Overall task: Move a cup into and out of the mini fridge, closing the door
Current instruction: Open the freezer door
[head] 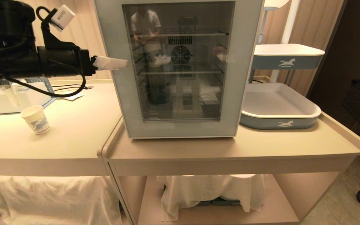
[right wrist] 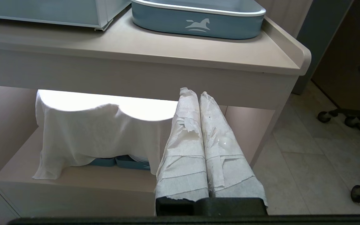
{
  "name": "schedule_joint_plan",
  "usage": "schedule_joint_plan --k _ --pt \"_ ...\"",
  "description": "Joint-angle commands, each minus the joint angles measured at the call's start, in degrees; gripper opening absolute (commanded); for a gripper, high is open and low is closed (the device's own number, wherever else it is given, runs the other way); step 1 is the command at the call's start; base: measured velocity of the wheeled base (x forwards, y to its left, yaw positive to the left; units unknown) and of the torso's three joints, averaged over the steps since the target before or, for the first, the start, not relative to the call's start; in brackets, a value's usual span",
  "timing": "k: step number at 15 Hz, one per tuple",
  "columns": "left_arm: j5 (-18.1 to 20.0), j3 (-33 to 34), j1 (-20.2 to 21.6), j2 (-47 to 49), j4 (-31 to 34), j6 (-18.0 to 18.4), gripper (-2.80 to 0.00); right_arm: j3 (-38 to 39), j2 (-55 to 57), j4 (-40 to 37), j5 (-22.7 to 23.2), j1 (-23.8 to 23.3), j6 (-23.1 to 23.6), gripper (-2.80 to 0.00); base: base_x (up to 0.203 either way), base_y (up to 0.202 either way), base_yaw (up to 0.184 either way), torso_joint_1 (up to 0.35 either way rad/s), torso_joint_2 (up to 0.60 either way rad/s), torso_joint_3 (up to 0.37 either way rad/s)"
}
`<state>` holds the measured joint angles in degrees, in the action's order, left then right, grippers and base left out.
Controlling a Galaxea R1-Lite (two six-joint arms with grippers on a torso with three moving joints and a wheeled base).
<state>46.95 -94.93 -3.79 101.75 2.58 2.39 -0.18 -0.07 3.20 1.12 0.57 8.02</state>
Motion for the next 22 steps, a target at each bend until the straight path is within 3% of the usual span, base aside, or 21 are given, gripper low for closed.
schedule_joint_plan --k 1,13,18,22 --pt "0.65 2.44 0.01 -2.24 0.59 -0.10 0.00 0.01 -0.01 0.06 0.02 0.04 0.06 -2.80 0.000 0.000 0.000 0.000 0.00 0.000" --pt "1.03 12.44 0.16 -13.18 1.13 -0.40 0.00 0.01 -0.01 0.06 0.02 0.04 0.06 -2.80 0.000 0.000 0.000 0.000 0.00 0.000" --pt "1.17 22.15 -0.07 -26.83 1.96 -5.76 0.00 0.01 -0.01 0.06 0.02 -0.05 0.06 -2.80 0.000 0.000 0.000 0.000 0.00 0.000" --pt "0.32 30.08 0.00 -35.35 4.03 -7.09 0.00 0.01 -0.01 0.06 0.02 0.04 0.06 -2.80 0.000 0.000 0.000 0.000 0.00 0.000"
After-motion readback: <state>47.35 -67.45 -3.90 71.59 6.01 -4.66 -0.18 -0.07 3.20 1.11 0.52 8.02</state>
